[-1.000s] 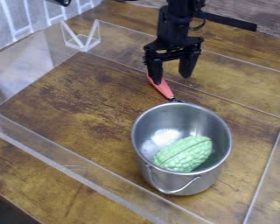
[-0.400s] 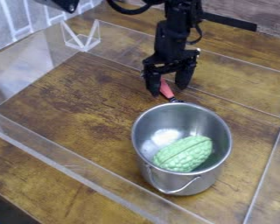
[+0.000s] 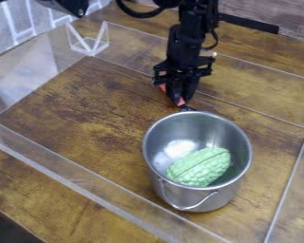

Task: Move the orange spoon to the right

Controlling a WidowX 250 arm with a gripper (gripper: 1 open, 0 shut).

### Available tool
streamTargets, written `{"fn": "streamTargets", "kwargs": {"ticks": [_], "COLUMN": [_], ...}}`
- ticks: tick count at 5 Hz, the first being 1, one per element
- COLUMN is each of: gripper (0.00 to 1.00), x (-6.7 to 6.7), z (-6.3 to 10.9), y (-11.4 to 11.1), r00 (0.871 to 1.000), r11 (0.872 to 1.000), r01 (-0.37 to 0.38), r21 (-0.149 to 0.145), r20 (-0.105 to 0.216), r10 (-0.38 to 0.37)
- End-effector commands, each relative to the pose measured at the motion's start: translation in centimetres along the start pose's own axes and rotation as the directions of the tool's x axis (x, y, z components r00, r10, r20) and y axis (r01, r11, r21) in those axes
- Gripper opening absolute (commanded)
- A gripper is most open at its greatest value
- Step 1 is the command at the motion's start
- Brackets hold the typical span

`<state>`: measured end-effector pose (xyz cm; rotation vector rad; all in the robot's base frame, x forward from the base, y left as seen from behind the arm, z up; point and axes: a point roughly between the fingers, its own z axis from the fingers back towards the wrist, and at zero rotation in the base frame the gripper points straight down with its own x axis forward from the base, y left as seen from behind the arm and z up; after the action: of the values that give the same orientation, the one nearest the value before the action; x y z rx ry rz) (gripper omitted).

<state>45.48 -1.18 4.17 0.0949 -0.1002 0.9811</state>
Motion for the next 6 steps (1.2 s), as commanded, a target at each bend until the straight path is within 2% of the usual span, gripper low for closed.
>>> {"fn": "streamTargets", "kwargs": {"ticks": [1, 2, 3, 4, 5, 6], "gripper": [1.00, 0.00, 0.00, 0.00, 0.00, 0.00], "x": [1.3, 1.3, 1.2, 1.0, 0.8, 0.0], "z": [3.6, 3.3, 3.8, 5.8, 8.0, 10.4], "y": [-0.5, -0.5, -0.6, -0.7, -1.0, -1.3], "r00": [0.998, 0.999, 0.999, 0.999, 0.999, 0.999], "r11": [0.998, 0.998, 0.998, 0.996, 0.993, 0.989], "r01": [-0.008, -0.013, -0.013, -0.012, -0.016, -0.022], "r21": [-0.061, -0.062, -0.064, -0.084, -0.115, -0.148], "r20": [0.054, 0.051, 0.046, 0.048, 0.044, 0.030], "r10": [0.012, 0.016, 0.016, 0.016, 0.022, 0.026]}}
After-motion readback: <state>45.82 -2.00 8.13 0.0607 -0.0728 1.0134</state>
